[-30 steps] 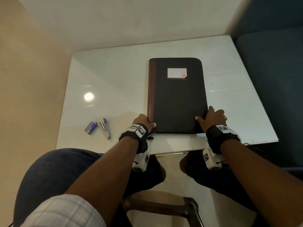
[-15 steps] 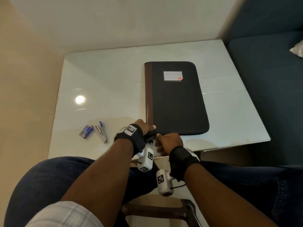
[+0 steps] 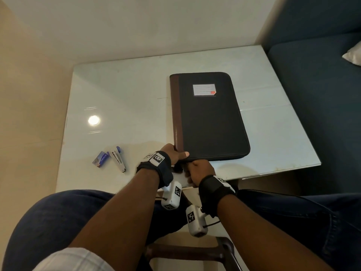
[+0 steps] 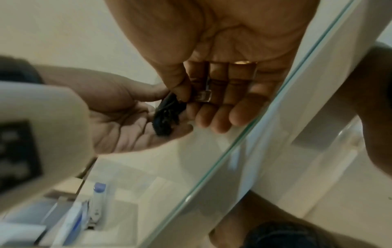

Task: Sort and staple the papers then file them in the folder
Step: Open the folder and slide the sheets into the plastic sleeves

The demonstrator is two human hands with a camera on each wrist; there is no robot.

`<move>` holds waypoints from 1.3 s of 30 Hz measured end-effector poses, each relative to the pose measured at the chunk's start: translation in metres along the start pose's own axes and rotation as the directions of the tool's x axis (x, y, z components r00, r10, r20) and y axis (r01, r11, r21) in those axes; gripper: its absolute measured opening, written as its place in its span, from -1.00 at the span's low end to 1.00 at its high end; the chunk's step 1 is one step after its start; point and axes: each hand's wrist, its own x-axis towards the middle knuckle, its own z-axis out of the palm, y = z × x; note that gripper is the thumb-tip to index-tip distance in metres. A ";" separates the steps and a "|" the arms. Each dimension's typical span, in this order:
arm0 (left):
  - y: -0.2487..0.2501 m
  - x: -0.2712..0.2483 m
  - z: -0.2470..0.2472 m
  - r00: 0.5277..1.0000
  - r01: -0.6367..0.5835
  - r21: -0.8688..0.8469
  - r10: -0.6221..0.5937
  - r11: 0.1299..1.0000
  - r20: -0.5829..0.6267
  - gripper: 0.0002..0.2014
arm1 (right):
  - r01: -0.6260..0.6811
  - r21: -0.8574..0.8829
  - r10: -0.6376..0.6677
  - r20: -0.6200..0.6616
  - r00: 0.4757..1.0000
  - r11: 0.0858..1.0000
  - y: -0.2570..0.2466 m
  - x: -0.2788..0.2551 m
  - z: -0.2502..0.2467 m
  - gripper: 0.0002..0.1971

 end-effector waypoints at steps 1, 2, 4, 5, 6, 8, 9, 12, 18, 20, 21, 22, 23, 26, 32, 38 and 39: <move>-0.006 0.012 0.000 1.000 0.011 -0.021 -0.011 1.000 -0.002 -0.38 | 0.044 -0.107 -0.046 -0.009 0.999 0.993 0.000 -0.001 -0.002 -0.68; -0.009 0.019 0.000 1.000 0.020 -0.038 -0.020 0.999 -0.010 -0.32 | 0.085 -0.219 -0.091 -0.017 0.996 0.972 0.000 -0.003 -0.007 -0.67; -0.016 0.036 0.003 0.999 0.028 -0.069 -0.031 0.997 -0.041 -0.22 | 0.137 -0.409 -0.164 -0.030 0.986 0.902 -0.004 -0.005 -0.019 -0.64; -0.020 0.044 0.004 0.998 0.017 -0.086 -0.022 0.996 -0.061 -0.17 | 0.154 -0.475 -0.195 -0.037 0.980 0.867 -0.005 -0.005 -0.025 -0.63; -0.020 0.043 0.004 0.996 0.010 -0.090 -0.018 0.996 -0.083 -0.13 | 0.163 -0.527 -0.219 -0.046 0.975 0.834 -0.005 -0.006 -0.031 -0.63; -0.004 0.014 0.002 0.997 0.004 -0.161 -0.016 0.987 -0.076 -0.23 | 0.154 -0.601 -0.250 -0.078 0.965 0.784 -0.005 -0.007 -0.046 -0.69; 0.005 -0.002 0.001 0.998 0.012 -0.233 -0.027 0.972 -0.058 -0.38 | 0.136 -0.631 -0.252 -0.098 0.963 0.764 -0.004 -0.007 -0.055 -0.72; 0.015 -0.021 -0.004 0.992 0.051 -0.315 -0.085 0.948 -0.095 -0.70 | 0.031 -0.697 -0.208 -0.172 0.963 0.716 0.004 -0.003 -0.088 -0.74; 0.010 -0.018 -0.015 0.970 -0.008 -0.341 -0.076 0.940 -0.230 -0.79 | -0.099 -0.705 -0.126 -0.260 0.957 0.703 0.026 0.018 -0.153 -0.73; 0.009 -0.017 -0.014 0.963 -0.024 -0.284 -0.054 0.959 -0.263 -0.80 | -0.083 -0.739 -0.145 -0.238 0.960 0.668 0.023 0.024 -0.167 -0.75; 0.007 -0.015 -0.015 0.961 -0.028 -0.255 -0.044 0.966 -0.272 -0.78 | -0.072 -0.765 -0.158 -0.223 0.962 0.641 0.020 0.027 -0.171 -0.76; 0.006 -0.012 -0.015 0.961 -0.027 -0.230 -0.038 0.973 -0.274 -0.75 | -0.062 -0.786 -0.169 -0.208 0.963 0.615 0.017 0.031 -0.175 -0.76; 0.005 -0.011 -0.016 0.961 -0.018 -0.190 -0.036 0.982 -0.276 -0.71 | -0.054 -0.803 -0.171 -0.192 0.966 0.594 0.013 0.034 -0.178 -0.77; 0.011 -0.018 -0.020 0.942 0.085 0.141 -0.034 0.986 -0.335 -0.58 | -0.018 -0.822 -0.156 -0.130 0.979 0.569 0.003 0.047 -0.182 -0.79; 0.061 -0.027 0.007 0.808 -0.005 0.768 0.455 0.640 -0.374 -0.29 | 0.073 -0.852 -0.160 -0.013 0.987 0.518 -0.016 0.068 -0.190 -0.71; 0.121 0.018 0.049 0.888 -0.180 0.843 0.452 0.507 -0.082 0.04 | 0.169 -0.874 -0.180 0.095 0.979 0.455 -0.012 0.076 -0.197 -0.69; 0.122 0.026 0.052 0.911 -0.162 0.863 0.409 0.479 -0.055 0.09 | 0.179 -0.886 -0.192 0.104 0.976 0.427 -0.010 0.076 -0.198 -0.70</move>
